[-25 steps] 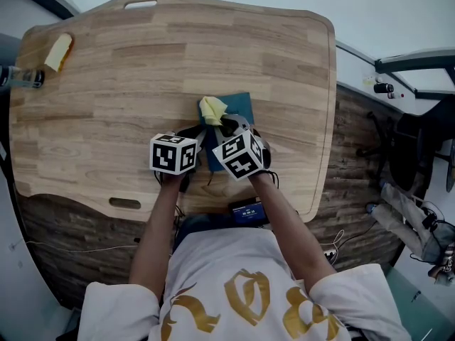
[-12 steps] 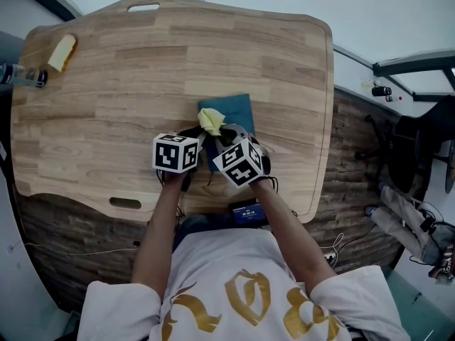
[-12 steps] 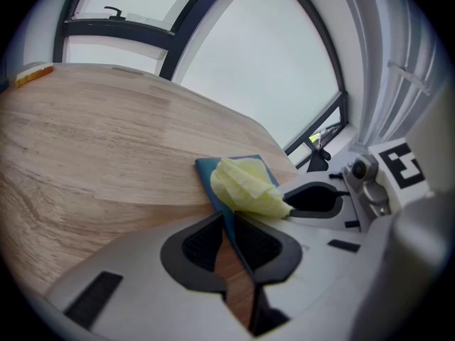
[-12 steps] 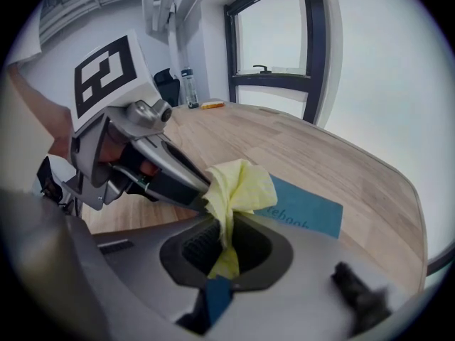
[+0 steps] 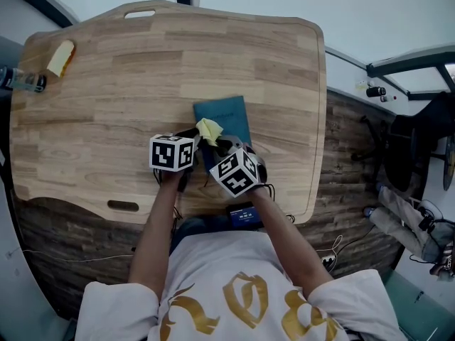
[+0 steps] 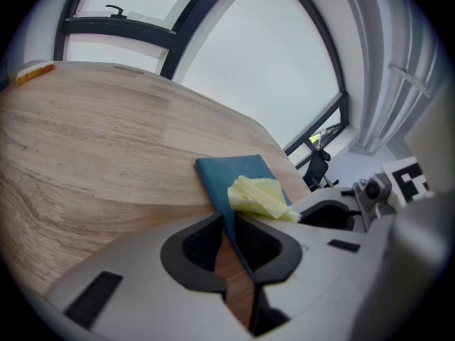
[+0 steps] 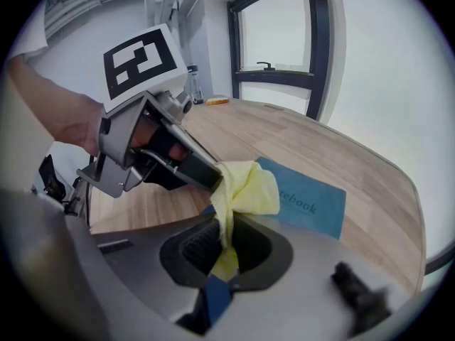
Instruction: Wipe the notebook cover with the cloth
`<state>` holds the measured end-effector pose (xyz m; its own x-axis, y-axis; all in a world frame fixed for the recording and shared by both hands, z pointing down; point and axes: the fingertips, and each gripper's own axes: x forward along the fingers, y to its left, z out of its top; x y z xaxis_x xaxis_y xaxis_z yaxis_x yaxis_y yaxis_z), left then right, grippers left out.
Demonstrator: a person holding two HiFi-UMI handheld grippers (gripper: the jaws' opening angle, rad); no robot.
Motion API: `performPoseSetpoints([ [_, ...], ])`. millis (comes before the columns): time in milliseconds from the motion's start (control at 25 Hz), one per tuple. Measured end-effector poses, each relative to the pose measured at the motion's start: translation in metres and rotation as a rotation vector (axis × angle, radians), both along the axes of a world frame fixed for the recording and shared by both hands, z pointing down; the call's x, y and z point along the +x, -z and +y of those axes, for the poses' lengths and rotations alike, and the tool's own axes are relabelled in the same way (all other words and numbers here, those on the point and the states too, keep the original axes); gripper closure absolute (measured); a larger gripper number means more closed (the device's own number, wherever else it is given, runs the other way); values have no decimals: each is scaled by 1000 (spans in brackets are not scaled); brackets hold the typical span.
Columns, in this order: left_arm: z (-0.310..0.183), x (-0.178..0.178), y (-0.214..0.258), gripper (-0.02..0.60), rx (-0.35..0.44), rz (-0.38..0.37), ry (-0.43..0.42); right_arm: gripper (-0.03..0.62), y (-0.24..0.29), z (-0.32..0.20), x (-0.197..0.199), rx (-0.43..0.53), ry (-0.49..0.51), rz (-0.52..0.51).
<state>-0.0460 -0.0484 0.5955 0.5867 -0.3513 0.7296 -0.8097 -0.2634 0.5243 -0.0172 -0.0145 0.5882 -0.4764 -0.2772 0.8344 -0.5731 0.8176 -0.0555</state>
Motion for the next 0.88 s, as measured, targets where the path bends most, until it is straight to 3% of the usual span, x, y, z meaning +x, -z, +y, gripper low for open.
performPoseSetpoints([
  [880, 0, -1, 0, 518, 0, -1, -2, 556, -1, 46, 3, -53, 122, 18],
])
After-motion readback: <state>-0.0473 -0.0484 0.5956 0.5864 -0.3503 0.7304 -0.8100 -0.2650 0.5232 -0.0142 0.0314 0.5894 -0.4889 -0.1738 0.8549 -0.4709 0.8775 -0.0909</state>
